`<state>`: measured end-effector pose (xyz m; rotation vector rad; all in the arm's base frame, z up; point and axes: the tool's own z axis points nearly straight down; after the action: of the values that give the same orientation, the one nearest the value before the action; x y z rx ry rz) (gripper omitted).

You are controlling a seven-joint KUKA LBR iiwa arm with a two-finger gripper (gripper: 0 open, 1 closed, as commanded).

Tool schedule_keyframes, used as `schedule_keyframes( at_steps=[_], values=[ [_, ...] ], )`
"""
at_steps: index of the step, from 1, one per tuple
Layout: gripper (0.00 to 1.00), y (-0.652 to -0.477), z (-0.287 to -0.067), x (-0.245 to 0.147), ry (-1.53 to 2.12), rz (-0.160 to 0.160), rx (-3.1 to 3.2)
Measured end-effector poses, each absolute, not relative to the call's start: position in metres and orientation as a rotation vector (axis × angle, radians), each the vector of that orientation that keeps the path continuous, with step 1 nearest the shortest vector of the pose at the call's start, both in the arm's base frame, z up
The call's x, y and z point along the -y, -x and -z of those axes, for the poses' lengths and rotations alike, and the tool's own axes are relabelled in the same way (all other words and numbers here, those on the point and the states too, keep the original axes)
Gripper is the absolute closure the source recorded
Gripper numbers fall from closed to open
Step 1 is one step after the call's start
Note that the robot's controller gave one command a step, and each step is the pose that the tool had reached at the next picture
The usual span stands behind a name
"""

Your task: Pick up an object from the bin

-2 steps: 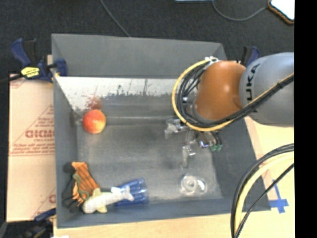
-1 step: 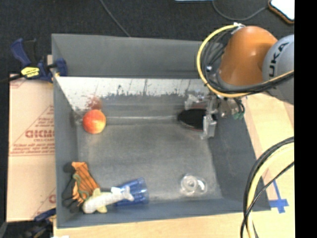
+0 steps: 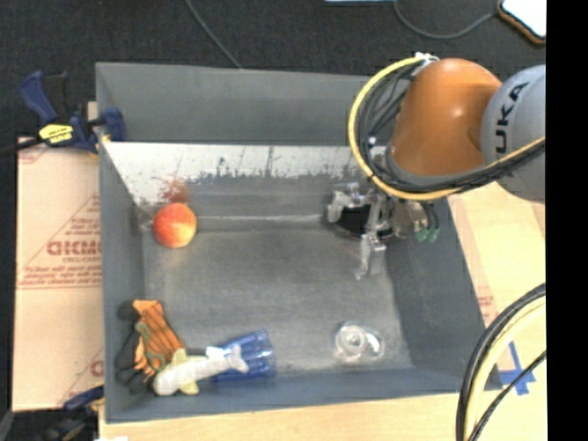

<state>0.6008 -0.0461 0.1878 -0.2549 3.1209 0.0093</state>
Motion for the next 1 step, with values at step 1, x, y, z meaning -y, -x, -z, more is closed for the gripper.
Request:
schedule_keyframes(
  at_steps=[1],
  values=[
    [0.00, -0.6480, -0.1142, 0.0793, 0.373, 0.005, -3.090]
  ],
)
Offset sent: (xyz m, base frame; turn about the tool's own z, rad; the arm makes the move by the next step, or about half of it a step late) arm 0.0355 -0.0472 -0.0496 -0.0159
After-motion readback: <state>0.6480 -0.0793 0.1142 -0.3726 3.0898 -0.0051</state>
